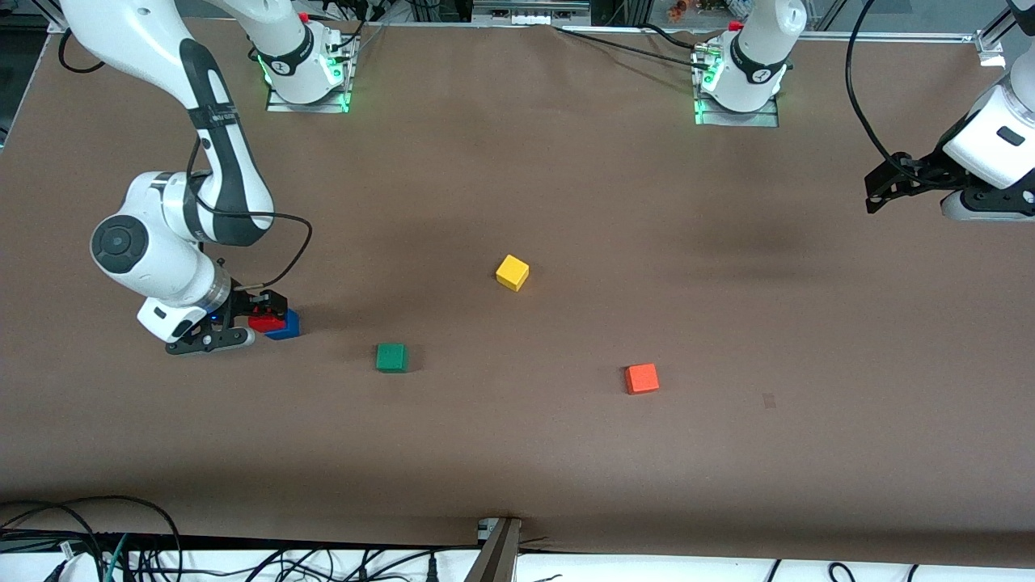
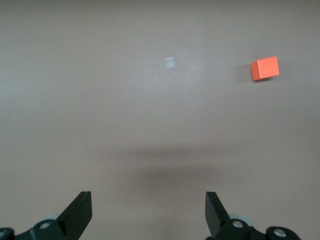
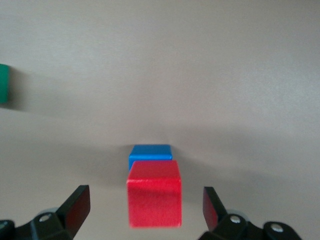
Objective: Pass red block to right arm, stack on blue
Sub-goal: 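Open the right gripper and raise it off the stack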
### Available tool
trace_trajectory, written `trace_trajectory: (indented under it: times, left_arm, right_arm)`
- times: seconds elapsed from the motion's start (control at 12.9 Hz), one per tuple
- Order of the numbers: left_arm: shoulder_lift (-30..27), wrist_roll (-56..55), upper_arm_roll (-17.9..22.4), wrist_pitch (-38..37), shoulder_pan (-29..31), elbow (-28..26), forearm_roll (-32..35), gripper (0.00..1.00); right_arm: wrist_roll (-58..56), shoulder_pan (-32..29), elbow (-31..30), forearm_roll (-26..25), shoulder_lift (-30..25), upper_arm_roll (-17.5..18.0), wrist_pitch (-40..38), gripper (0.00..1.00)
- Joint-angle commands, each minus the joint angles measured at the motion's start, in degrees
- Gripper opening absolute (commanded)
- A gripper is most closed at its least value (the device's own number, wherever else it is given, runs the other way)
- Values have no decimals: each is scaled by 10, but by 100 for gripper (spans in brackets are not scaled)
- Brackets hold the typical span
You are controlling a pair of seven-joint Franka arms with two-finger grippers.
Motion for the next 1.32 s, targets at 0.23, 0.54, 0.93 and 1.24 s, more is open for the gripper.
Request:
trace_trajectory:
  times: [0.23,0.54,0.93,1.24]
  left_arm:
    - [11,-3,1,-5,-4,20,-3,100]
    - [10,-1,1,-12,-2,19,-3,100]
    - [10,-1,1,-13,-2,19,-3,100]
    - [10,-1,1,-13,-2,19,-3,100]
  right_arm:
    - [7,-4,183,-12,-13,-20,-273,100]
    - [8,-4,301,-11,-13,-51,-444,100]
    - [34,-9,334,-17,-46,-63,-523,100]
    - [99,-117,282,-87,-124,86,-542,100]
